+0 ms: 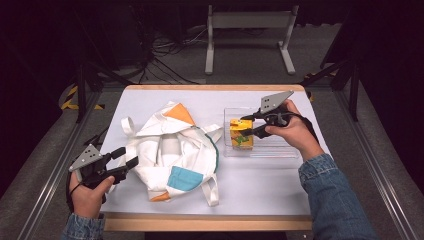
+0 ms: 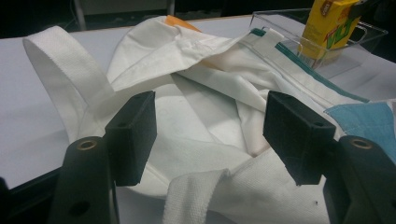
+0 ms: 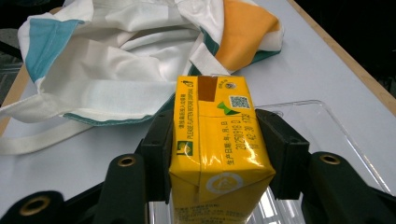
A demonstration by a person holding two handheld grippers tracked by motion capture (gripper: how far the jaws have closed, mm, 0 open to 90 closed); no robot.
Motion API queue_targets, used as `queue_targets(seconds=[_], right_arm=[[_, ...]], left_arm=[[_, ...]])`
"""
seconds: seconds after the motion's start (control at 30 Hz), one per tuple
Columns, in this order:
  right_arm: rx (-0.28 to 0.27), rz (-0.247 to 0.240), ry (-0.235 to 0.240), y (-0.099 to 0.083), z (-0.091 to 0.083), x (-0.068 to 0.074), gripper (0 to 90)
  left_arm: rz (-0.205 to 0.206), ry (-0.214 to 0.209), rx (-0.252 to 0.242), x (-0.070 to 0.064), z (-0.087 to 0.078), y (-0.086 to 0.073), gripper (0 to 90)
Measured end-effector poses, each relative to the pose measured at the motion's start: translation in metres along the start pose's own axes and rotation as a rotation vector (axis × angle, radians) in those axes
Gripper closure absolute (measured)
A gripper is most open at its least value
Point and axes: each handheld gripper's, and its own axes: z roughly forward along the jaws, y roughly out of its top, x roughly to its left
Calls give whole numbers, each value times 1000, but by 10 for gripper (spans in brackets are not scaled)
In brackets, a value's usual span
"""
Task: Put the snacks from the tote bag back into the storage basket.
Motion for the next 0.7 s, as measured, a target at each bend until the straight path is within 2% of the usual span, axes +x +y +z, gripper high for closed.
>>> queue_targets(seconds=[0.7], right_arm=[[22, -12, 32, -10, 13, 2, 511]], left_arm=[[3, -3, 5, 0, 2, 0, 359]])
